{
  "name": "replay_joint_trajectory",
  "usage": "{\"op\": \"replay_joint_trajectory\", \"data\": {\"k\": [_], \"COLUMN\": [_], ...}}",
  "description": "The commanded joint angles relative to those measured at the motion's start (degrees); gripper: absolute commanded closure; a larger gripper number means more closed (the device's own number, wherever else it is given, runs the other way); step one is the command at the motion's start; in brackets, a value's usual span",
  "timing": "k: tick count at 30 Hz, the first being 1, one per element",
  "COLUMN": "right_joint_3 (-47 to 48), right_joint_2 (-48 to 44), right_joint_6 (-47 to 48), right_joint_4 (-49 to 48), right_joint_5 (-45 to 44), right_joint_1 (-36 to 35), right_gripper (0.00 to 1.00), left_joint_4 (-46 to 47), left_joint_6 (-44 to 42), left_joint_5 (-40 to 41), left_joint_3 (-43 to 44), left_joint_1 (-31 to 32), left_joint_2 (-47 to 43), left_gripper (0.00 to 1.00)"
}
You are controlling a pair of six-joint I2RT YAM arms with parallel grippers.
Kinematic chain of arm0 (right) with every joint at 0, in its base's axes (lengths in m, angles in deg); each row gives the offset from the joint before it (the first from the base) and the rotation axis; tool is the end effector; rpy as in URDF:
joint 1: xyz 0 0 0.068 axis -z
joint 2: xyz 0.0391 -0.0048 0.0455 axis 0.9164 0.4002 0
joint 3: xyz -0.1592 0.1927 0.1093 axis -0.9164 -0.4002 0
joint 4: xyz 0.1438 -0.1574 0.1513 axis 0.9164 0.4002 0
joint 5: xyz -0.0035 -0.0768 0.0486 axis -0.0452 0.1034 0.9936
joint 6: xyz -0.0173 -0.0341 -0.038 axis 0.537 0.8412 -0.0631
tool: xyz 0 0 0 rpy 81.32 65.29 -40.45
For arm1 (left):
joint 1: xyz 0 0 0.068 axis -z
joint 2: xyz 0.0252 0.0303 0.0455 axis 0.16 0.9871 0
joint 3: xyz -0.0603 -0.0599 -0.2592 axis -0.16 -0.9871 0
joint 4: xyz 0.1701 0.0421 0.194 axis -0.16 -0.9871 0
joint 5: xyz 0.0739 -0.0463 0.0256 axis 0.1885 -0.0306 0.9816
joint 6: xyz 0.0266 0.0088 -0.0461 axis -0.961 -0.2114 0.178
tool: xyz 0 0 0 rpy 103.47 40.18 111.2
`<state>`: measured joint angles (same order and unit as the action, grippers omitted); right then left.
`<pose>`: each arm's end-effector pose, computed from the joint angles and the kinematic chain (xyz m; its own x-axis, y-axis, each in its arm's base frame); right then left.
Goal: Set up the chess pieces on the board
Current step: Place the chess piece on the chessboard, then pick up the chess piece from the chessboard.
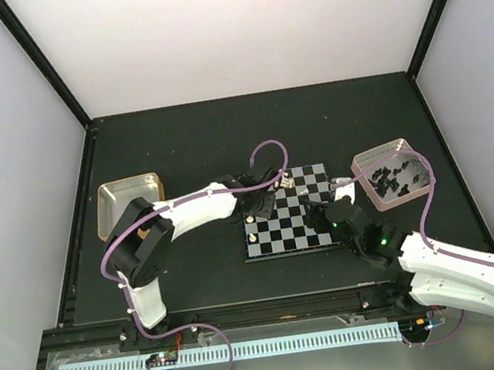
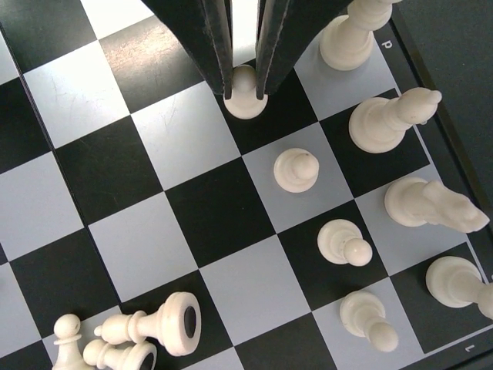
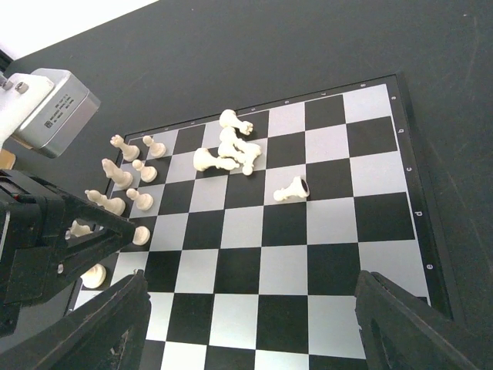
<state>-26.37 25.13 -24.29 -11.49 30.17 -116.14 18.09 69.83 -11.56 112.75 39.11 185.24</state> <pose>0.1291 0.1283 0.1922 -0.5702 0.2834 -0.7710 -0.0836 0.9137 0.3977 0.2521 -0.2740 0.1725 -0.8385 0.3190 -0.4418 0.3718 0.9276 -0.0357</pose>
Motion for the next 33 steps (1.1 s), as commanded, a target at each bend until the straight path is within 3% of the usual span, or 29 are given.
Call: {"op": "replay_joint_trajectory", "data": {"k": [1,11,16,21,25,28,33], "right_joint_3": [1.2,3.2,7.3,12.2,20.1,24.4,30.0], "right_joint_2": [-0.5,-0.4,3.1,11.6,22.2,28.6,36.2], "right_joint_6": [0.7,1.2,2.3,4.9,8.7,9.9,11.6], "right_joint_4": [-1.8,0.3,4.5,6.8,10.9,12.6,13.7], "right_joint_5": [-0.6,-0.2,5.2,12.9,17.0,17.5,15.4], "right_joint_1": [0.3,0.6,5.5,12.7,16.5,18.1,18.8], "right_gripper": [0.26,0.27,0.28,0.32,0.42,0.5,0.53], "left_joint_4": [-1.6,-3.1,-2.0,4.6,12.1,16.3,20.0], "left_joint_6": [-0.8,-1.0,-0.9,-0.3,-0.3,-0.4,-1.1], "left_joint_5": [-1.5,0.1,0.6,0.5,1.2,2.5,5.0], "left_joint_3": [2.4,3.5,2.3,-5.0,-13.5,-19.5,-28.1], "left_joint_1": [-0.3,-0.5,-0.6,-0.9,-1.2,-1.6,-2.2], "left_joint_2": [0.1,-5.3,-11.8,-23.9,-36.4,-44.5,-57.1], "left_gripper": [0.9,0.77,0.72,0.66,0.58,0.55,0.51]}}
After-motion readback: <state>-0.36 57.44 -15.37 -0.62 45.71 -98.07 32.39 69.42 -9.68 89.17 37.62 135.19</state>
